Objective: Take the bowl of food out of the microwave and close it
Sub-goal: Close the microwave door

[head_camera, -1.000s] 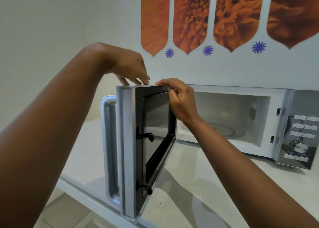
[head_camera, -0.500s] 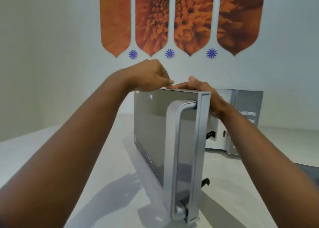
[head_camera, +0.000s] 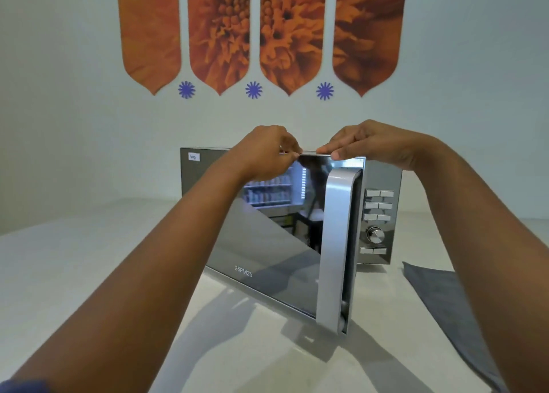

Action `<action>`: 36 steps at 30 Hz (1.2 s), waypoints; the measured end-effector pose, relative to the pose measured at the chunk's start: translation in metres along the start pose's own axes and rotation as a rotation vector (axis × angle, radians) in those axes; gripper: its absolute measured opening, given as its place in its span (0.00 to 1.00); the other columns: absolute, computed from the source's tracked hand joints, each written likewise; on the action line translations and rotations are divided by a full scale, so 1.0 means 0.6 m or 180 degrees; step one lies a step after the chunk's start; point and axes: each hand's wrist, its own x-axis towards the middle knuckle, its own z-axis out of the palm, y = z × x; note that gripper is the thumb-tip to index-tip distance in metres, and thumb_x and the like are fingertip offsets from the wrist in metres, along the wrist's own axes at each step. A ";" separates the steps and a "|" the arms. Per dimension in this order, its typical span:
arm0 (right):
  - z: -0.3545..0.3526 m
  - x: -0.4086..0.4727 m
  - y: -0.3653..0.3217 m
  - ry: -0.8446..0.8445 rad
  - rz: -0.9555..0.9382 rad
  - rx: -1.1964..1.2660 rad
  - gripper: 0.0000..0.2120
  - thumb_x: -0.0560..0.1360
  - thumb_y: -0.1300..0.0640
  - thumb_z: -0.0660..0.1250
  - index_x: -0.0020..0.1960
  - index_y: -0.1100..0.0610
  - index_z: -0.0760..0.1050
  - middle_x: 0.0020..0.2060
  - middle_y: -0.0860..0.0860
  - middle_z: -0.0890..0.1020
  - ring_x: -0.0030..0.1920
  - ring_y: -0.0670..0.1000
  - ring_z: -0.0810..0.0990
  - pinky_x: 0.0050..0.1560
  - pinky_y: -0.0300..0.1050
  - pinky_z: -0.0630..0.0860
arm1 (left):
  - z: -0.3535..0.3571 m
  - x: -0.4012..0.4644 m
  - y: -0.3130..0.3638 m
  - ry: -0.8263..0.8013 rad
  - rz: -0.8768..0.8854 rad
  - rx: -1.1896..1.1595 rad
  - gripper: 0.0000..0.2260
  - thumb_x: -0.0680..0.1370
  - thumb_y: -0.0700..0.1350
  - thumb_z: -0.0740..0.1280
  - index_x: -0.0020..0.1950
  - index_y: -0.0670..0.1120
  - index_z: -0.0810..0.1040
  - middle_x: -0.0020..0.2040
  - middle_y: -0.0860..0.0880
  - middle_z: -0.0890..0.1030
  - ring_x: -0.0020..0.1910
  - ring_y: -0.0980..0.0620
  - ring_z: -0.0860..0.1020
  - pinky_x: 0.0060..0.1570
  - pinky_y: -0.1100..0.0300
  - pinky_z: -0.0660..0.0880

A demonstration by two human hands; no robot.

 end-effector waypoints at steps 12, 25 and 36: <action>-0.001 0.034 0.075 0.1295 0.0016 -0.1197 0.08 0.71 0.59 0.70 0.49 0.57 0.82 0.50 0.55 0.85 0.35 0.41 0.73 0.34 0.22 0.66 | 0.106 0.053 -0.018 0.0243 0.0257 0.0307 0.18 0.78 0.45 0.62 0.68 0.44 0.70 0.60 0.43 0.73 0.60 0.44 0.70 0.56 0.52 0.71; 0.025 0.088 0.141 0.1924 0.0146 -0.1299 0.08 0.72 0.64 0.67 0.49 0.61 0.82 0.51 0.58 0.84 0.52 0.56 0.80 0.55 0.43 0.72 | 0.167 0.100 -0.031 0.0146 0.0278 0.1003 0.30 0.75 0.49 0.65 0.74 0.44 0.59 0.66 0.42 0.68 0.64 0.43 0.67 0.64 0.51 0.67; 0.036 0.124 0.189 0.2208 0.0113 -0.1037 0.08 0.73 0.64 0.66 0.49 0.61 0.82 0.51 0.58 0.83 0.51 0.55 0.80 0.47 0.30 0.64 | 0.200 0.126 -0.046 0.0192 0.0229 0.1255 0.30 0.75 0.46 0.63 0.75 0.44 0.56 0.67 0.42 0.67 0.64 0.41 0.65 0.70 0.48 0.61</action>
